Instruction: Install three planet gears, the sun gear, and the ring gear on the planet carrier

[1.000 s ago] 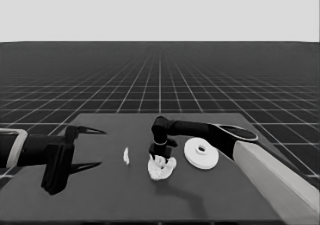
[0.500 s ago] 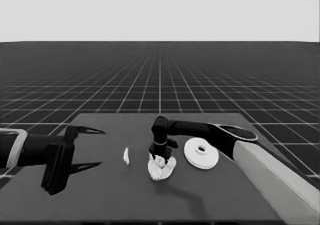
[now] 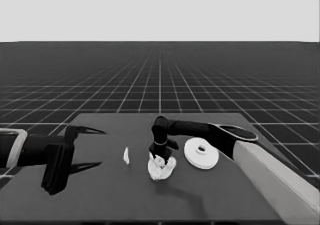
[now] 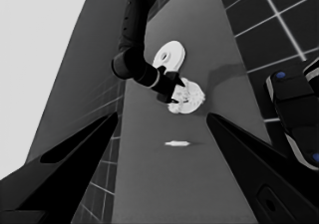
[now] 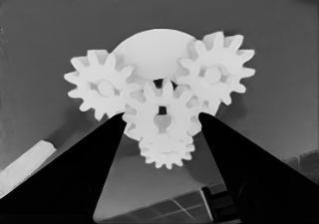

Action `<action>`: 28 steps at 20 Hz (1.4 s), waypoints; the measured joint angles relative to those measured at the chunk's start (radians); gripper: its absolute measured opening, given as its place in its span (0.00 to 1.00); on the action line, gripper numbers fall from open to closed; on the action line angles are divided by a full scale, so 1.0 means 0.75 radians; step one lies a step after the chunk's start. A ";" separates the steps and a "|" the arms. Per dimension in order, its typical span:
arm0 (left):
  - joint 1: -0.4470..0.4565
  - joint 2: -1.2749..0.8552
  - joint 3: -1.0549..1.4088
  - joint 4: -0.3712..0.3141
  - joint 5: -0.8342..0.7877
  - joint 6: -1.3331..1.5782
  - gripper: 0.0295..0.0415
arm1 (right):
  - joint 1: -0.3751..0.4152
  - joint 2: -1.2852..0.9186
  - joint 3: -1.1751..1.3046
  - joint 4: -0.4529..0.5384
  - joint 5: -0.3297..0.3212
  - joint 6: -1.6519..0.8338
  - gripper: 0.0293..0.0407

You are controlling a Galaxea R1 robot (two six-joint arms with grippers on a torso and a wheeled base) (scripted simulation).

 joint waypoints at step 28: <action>0.000 0.000 0.000 0.000 0.000 0.000 0.75 | 0.000 0.000 0.000 0.000 0.000 0.391 0.14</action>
